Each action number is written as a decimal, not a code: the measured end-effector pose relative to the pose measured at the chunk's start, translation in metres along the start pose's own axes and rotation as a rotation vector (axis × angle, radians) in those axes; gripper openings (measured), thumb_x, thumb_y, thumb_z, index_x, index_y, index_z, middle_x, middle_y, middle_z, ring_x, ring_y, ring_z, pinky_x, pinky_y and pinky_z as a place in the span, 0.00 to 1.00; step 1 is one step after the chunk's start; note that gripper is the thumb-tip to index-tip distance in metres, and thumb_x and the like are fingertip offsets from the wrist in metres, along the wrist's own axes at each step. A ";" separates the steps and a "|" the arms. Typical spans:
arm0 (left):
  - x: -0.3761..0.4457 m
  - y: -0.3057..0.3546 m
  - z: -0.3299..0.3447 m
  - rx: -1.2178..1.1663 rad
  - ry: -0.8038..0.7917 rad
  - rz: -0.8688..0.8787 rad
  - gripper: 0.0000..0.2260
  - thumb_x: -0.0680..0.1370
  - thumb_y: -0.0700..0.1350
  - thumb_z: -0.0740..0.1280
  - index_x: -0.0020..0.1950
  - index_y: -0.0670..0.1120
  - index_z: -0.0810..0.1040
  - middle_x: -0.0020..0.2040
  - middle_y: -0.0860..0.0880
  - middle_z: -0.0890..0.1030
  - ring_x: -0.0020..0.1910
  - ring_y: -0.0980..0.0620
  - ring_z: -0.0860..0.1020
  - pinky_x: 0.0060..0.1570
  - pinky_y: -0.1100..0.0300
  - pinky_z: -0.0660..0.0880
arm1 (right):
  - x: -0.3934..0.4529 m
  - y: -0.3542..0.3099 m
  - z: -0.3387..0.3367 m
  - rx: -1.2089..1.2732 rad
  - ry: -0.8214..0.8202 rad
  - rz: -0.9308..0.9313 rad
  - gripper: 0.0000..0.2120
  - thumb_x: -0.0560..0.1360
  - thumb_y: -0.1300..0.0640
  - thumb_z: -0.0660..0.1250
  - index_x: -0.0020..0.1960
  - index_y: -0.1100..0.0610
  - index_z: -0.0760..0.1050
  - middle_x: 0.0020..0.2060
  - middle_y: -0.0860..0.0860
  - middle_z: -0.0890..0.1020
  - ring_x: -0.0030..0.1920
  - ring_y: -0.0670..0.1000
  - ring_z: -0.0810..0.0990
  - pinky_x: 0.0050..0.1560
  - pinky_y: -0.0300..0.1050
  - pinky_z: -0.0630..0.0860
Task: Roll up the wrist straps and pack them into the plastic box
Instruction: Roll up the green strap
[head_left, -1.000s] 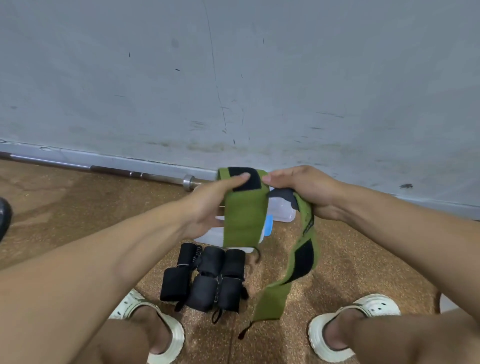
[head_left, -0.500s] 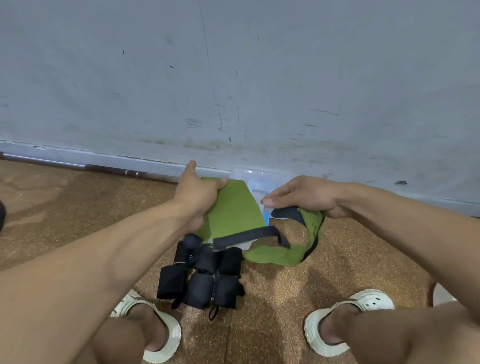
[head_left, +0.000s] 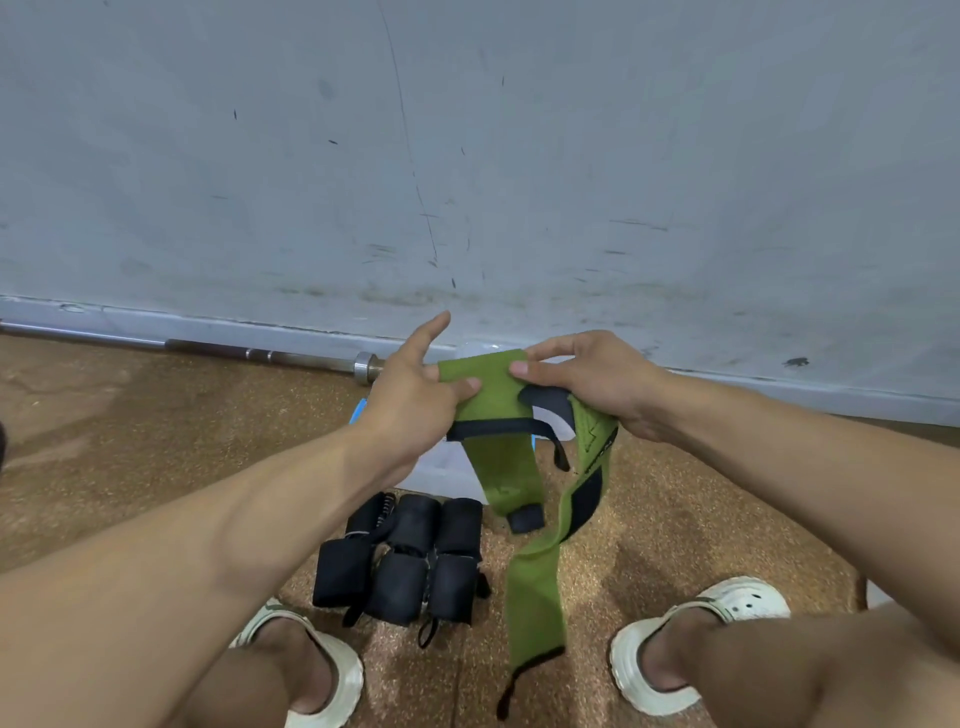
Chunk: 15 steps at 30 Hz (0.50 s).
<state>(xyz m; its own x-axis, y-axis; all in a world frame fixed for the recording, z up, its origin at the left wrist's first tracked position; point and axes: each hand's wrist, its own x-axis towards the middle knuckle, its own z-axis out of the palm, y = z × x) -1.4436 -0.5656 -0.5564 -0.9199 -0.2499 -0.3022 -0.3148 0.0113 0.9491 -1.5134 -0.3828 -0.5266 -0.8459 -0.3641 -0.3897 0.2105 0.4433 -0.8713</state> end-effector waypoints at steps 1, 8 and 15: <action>0.001 0.001 -0.001 -0.018 0.012 -0.001 0.34 0.80 0.35 0.69 0.80 0.59 0.60 0.51 0.44 0.87 0.49 0.44 0.86 0.50 0.50 0.82 | 0.000 -0.001 -0.001 -0.001 0.022 -0.016 0.11 0.73 0.51 0.79 0.53 0.53 0.85 0.41 0.54 0.88 0.34 0.48 0.86 0.32 0.38 0.80; 0.009 0.005 -0.006 -0.143 0.220 0.012 0.31 0.81 0.37 0.68 0.79 0.60 0.63 0.62 0.39 0.78 0.56 0.43 0.82 0.62 0.43 0.78 | -0.011 -0.009 -0.011 0.009 -0.057 -0.103 0.08 0.76 0.54 0.75 0.55 0.53 0.85 0.40 0.52 0.88 0.40 0.48 0.85 0.44 0.41 0.82; -0.001 0.014 -0.005 -0.278 0.133 0.028 0.36 0.81 0.33 0.66 0.82 0.59 0.56 0.72 0.35 0.72 0.52 0.47 0.85 0.54 0.50 0.82 | -0.025 -0.011 0.000 0.021 -0.091 -0.124 0.05 0.78 0.59 0.73 0.53 0.58 0.81 0.38 0.53 0.86 0.36 0.47 0.83 0.40 0.41 0.80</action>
<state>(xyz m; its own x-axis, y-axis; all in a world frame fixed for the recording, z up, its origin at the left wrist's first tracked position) -1.4463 -0.5705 -0.5421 -0.8826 -0.3782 -0.2791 -0.1971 -0.2412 0.9503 -1.4950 -0.3788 -0.5073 -0.8182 -0.4884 -0.3033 0.1183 0.3732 -0.9202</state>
